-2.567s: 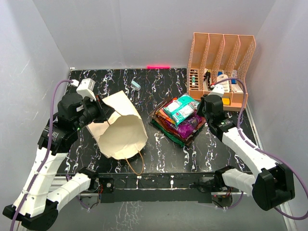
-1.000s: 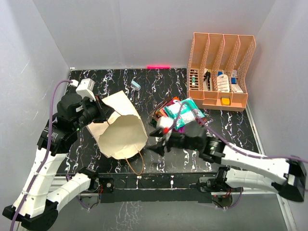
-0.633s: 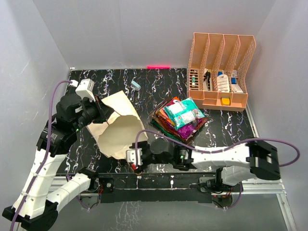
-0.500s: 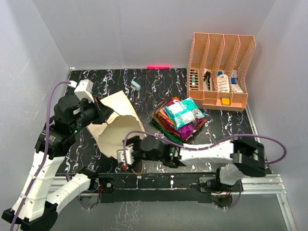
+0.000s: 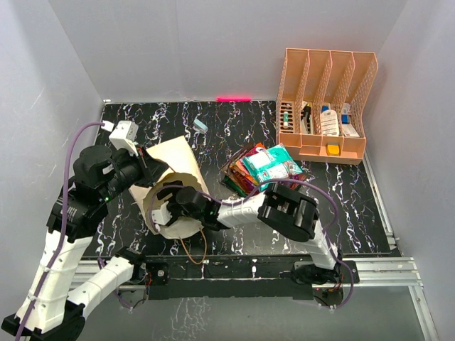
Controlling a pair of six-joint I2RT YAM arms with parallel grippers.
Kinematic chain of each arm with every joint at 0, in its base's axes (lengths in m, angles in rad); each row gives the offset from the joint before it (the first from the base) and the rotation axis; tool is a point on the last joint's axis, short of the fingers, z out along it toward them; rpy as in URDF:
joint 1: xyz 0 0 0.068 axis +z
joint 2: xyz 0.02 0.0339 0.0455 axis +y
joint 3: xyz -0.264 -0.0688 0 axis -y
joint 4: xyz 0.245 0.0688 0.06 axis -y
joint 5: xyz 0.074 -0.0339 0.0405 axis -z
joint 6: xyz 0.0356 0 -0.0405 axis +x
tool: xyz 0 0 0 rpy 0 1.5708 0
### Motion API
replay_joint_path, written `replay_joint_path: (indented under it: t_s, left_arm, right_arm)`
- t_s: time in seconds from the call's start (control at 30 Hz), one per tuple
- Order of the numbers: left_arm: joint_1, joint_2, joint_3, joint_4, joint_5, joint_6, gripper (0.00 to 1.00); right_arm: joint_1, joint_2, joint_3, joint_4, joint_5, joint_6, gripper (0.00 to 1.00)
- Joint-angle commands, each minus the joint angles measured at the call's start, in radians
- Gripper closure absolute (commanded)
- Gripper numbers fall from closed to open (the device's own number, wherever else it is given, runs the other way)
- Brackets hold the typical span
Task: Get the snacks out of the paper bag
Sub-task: Take out the snack from the paper bag.
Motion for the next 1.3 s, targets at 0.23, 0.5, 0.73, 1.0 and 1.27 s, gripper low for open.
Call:
replay_joint_path:
  t_s: [0.23,0.5,0.73,1.0,1.27]
  left_arm:
    - [-0.003,-0.017,-0.009,0.039,0.1,0.005,1.0]
    - [-0.002,-0.008,-0.001,0.038,0.126,0.0,1.0]
    - [-0.002,0.008,-0.001,0.037,0.134,-0.017,1.0]
    - [-0.002,-0.004,0.002,-0.019,0.028,-0.046,1.0]
    - [-0.002,-0.009,-0.02,-0.023,-0.087,-0.051,1.0]
  right_arm:
    - [-0.056,0.105,0.08,0.338,-0.099,0.025,0.25]
    - [-0.102,0.229,0.204,0.37,-0.274,-0.029,0.23]
    - [-0.105,0.377,0.425,0.298,-0.289,-0.047,0.3]
    - [-0.117,0.363,0.443,0.409,-0.055,0.136,0.92]
    - [-0.172,0.152,0.163,0.448,0.297,0.269,0.93]
